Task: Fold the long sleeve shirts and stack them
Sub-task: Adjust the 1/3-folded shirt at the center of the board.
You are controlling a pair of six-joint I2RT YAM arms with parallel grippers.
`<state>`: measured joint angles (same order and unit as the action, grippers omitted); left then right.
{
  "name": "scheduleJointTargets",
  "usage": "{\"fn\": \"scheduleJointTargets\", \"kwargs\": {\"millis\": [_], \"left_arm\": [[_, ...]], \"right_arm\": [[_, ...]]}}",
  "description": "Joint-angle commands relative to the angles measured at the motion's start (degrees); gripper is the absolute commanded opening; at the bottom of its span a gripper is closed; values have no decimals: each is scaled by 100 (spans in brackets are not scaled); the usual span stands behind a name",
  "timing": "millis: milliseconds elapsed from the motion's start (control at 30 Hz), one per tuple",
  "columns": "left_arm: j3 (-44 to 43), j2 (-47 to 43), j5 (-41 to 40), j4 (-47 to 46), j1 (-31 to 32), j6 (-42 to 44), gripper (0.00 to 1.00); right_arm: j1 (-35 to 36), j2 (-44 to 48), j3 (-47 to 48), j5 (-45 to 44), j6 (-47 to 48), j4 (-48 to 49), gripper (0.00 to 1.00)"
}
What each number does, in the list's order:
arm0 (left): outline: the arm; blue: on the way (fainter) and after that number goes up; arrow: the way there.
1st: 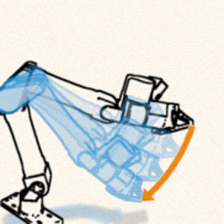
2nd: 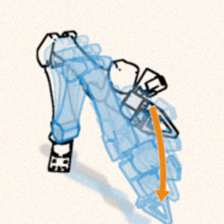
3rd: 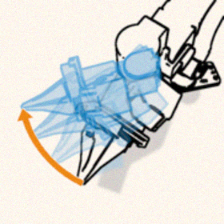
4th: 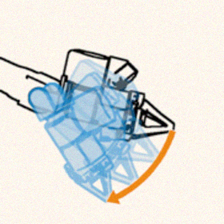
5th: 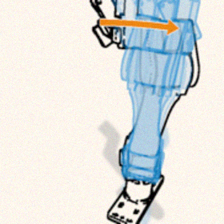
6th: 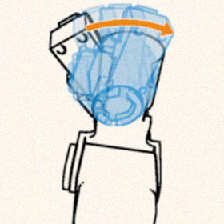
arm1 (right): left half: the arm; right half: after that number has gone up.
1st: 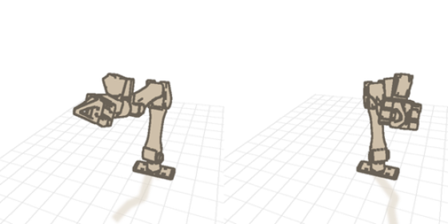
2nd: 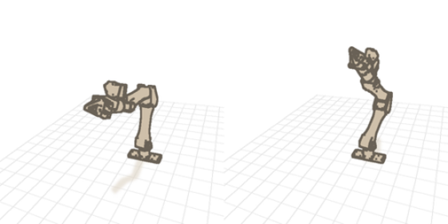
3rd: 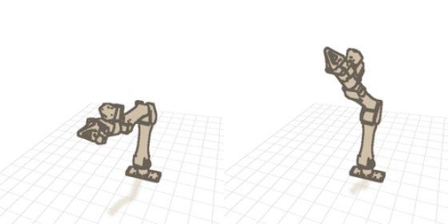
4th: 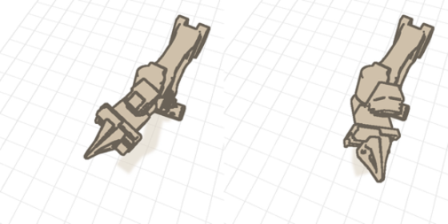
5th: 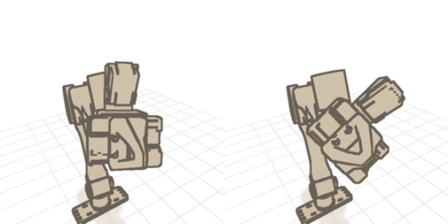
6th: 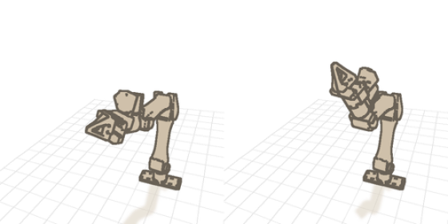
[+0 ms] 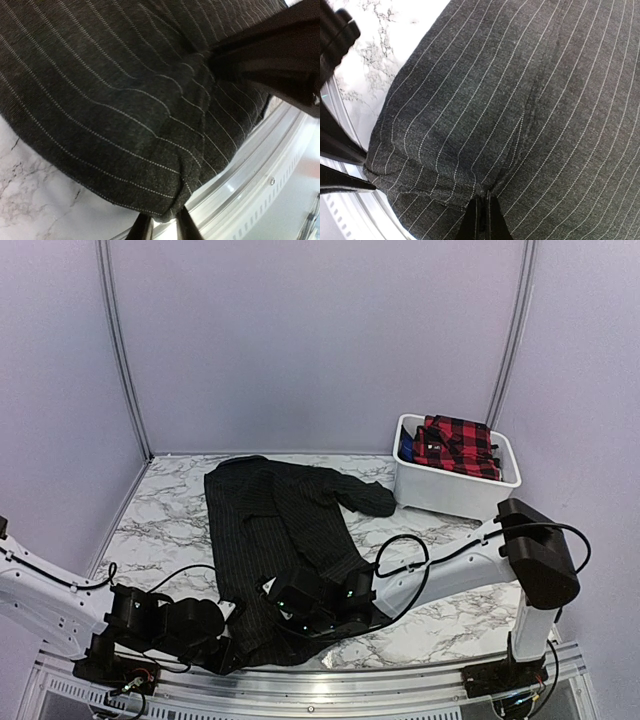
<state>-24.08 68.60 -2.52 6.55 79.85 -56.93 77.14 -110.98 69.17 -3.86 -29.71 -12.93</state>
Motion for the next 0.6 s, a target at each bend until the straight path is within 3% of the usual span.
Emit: {"fn": "scheduleJointTargets", "kwargs": {"millis": [0, 100, 433, 567], "left_arm": [[-170, -197, 3, -123, 41, -346, 11], [-337, -417, 38, -70, 39, -801, 0], [-587, -1052, 554, 829, 39, -1953, 0], [-515, -1009, 700, 1139, 39, -1850, 28]], "right_arm": [[-40, 182, 163, -183, 106, -8, 0], [-57, 182, 167, -248, 128, -11, 0], [-99, 117, 160, -345, 191, -118, 0], [-5, 242, 132, -410, 222, -223, 0]]}}
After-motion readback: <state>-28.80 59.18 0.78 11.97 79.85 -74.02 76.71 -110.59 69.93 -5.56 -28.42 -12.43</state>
